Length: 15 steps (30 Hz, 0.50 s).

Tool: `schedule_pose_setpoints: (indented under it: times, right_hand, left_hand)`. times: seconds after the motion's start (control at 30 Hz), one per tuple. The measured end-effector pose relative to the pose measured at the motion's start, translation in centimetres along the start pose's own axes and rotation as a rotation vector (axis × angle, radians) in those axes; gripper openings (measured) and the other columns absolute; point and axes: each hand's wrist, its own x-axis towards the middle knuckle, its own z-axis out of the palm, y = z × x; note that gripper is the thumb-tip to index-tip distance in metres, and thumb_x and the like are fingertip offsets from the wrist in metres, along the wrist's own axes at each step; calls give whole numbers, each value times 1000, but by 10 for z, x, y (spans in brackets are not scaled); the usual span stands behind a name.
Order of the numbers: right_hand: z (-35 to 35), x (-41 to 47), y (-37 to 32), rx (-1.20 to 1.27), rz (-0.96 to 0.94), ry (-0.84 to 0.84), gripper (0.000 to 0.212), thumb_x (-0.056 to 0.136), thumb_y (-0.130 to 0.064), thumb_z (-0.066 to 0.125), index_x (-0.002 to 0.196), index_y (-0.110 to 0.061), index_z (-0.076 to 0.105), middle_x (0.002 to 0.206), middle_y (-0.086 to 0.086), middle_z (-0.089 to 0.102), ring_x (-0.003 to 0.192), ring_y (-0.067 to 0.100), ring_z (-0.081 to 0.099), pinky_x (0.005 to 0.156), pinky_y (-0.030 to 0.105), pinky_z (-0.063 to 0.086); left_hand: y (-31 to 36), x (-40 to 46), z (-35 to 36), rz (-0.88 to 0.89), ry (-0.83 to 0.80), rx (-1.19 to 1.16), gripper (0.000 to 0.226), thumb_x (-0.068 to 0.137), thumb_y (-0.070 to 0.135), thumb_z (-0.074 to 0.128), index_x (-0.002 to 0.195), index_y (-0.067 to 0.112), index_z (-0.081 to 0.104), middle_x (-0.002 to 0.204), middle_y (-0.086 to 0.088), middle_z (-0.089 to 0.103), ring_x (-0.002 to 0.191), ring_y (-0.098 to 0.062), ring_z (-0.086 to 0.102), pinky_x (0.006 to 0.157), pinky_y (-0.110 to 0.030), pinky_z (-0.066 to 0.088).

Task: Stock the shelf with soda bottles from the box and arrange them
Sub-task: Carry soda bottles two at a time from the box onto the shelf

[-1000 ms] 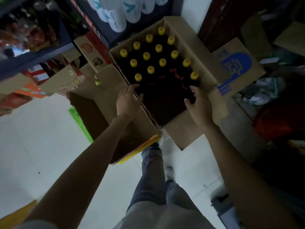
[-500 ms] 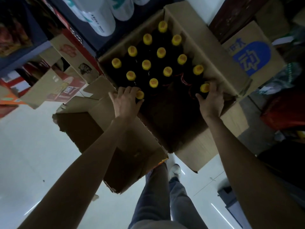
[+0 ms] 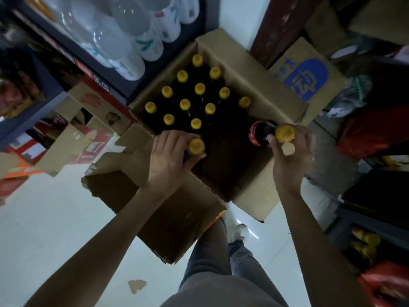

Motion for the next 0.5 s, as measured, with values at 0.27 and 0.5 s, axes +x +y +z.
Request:
schedule_pose_setpoints:
  times: [0.27,0.5]
  right_hand:
    - [-112,-61,-55,260,25,95,31,92,-29,53,119,-16,49,117,-26,58,110,0,57,90,21,44]
    - [-200,-139,-13,74,163,320,37,89,-37,51,112,-8,50,95,-12,56,87,4,52,76,8,39]
  left_hand:
    - [117,25,-21,-77,-46,-715,31,95,28,48,122,12,48,118,-4,60,116,-16,56,101,-35,45]
    - [201,-4,7,106,-217,-743,50,97,44,43,119,0,49,111,-14,63,108,-27,60,97,-40,46]
